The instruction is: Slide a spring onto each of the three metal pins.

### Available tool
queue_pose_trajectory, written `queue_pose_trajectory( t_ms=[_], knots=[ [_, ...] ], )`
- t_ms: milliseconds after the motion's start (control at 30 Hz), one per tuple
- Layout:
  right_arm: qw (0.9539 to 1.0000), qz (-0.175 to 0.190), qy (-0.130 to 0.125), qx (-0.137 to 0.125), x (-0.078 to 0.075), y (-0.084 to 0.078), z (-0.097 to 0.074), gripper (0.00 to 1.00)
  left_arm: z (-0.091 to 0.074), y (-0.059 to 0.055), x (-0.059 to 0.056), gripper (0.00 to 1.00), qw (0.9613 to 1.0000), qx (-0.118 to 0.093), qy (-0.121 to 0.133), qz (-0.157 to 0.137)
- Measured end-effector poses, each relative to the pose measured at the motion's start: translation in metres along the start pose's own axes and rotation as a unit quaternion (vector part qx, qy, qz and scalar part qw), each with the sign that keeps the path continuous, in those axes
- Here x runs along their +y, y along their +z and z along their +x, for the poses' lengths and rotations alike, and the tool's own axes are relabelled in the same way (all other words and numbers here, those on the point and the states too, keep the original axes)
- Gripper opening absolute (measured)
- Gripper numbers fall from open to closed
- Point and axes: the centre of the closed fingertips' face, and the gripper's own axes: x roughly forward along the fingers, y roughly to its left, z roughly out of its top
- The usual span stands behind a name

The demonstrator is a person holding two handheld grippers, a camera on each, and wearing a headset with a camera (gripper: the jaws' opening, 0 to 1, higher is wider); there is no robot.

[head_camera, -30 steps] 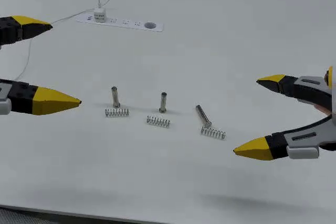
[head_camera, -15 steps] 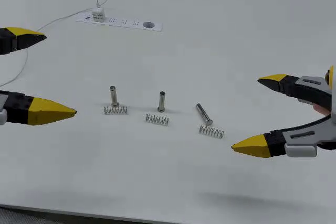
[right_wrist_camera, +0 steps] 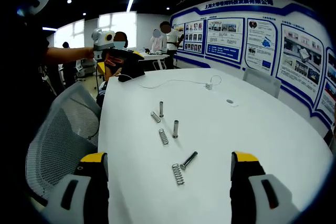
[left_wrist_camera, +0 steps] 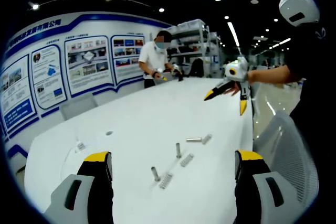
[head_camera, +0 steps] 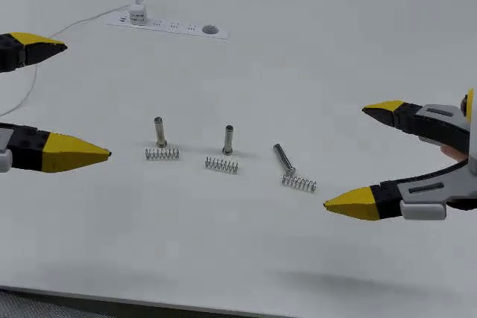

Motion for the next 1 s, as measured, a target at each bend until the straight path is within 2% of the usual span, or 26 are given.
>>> queue_pose_trajectory(
  t_ms=[167,433,567,733,1000],
  knots=[
    [1.0000,0.005,-0.005,0.004,-0.002,-0.003,0.002,0.98,0.000,-0.007,0.000,0.99,1.0000,0.005,0.001,-0.007],
    [0.9998,0.013,-0.010,-0.007,-0.007,0.004,0.008,0.97,0.001,-0.016,-0.002,1.00,0.9997,0.018,-0.002,-0.015],
    [0.9996,0.021,-0.011,-0.014,-0.009,0.006,0.010,0.96,-0.001,-0.014,0.003,0.99,0.9995,0.000,0.016,-0.029],
    [0.9996,0.023,-0.013,-0.004,-0.011,0.002,0.015,0.94,-0.002,-0.020,0.003,0.99,0.9994,0.011,0.019,-0.028],
    [0.9994,0.030,-0.018,0.002,-0.015,0.001,0.026,0.89,0.000,-0.022,0.004,0.99,0.9991,0.011,0.020,-0.035]
  ],
)
